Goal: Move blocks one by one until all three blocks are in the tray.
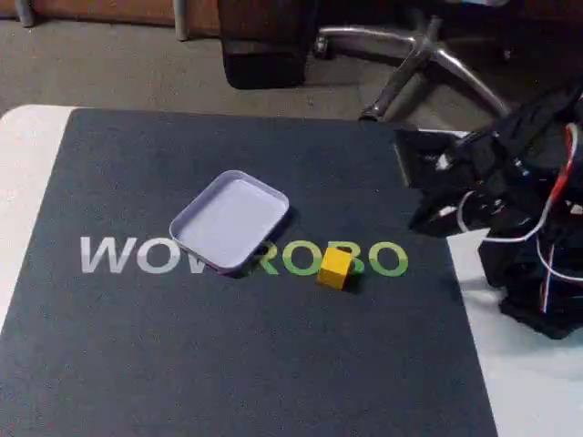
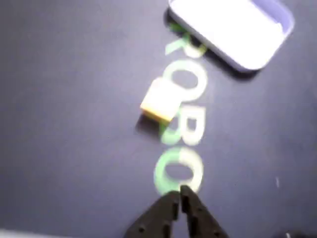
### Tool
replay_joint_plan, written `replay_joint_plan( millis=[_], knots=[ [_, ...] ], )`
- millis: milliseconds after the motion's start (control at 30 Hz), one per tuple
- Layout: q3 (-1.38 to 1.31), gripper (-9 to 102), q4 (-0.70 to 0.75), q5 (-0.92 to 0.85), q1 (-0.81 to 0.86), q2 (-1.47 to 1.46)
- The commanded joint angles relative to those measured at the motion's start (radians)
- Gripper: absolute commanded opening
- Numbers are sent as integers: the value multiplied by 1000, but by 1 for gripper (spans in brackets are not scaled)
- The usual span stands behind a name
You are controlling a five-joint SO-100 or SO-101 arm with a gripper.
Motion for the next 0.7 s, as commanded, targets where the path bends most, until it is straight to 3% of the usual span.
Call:
replay_joint_plan(
  millis=[0,133,367,667],
  knots=[
    [-268,-2,89,55,-55,-282],
    [-422,1,92,224,-150,-492],
    [-439,9,-12,499,-141,-618],
    [-126,12,-202,528,-25,-390]
  ],
)
